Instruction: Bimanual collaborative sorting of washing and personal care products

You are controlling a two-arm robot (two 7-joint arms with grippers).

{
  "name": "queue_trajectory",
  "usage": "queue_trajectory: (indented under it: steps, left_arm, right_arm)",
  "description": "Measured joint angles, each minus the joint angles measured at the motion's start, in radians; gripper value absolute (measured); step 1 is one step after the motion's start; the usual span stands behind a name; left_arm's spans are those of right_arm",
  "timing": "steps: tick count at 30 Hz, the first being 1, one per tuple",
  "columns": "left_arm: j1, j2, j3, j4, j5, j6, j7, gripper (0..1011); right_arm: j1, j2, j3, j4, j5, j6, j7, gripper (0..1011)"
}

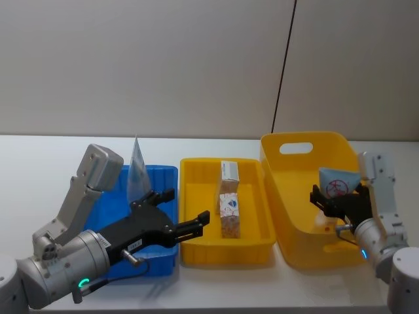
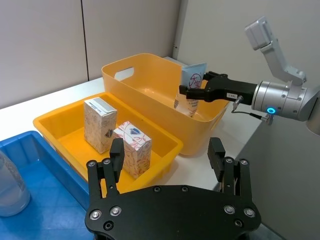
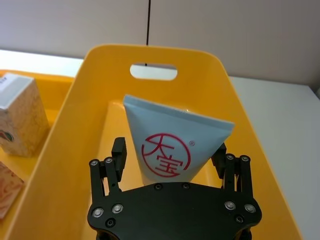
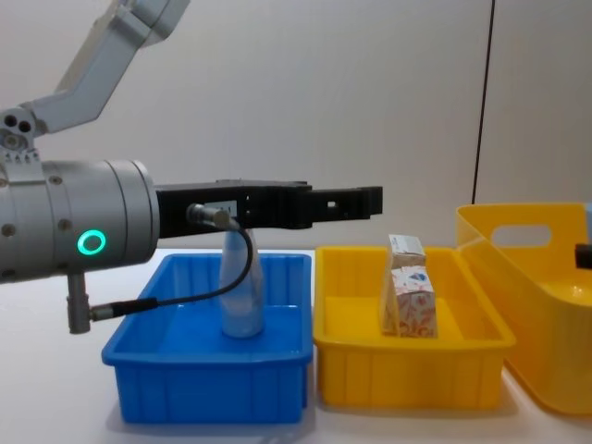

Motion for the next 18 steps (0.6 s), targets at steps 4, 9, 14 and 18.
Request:
queue_trajectory:
  steps: [4,9,14,18]
  left_arm:
    - [0.000,0.000,0.000,0.000,0.000,0.000,0.000,1001]
    - [0.000,0.000,0.000,0.000,0.000,0.000,0.000,1001]
    - [0.000,0.000,0.000,0.000,0.000,0.000,0.000,1001]
    - [0.000,0.000,0.000,0.000,0.000,0.000,0.000,1001]
  right_arm:
    - [-0.001,-0.004,0.006,-0.010,0.005,-0.027,0.006,1002]
    - [-0.002,-0.010,0.017,-0.028,0.015,-0.068,0.016,1002]
    - [0.000,-0.019,0.026,-0.047,0.026,-0.109,0.026,1002]
    - [0.003,-0.027,0.035,-0.064,0.036,-0.140,0.032,1002]
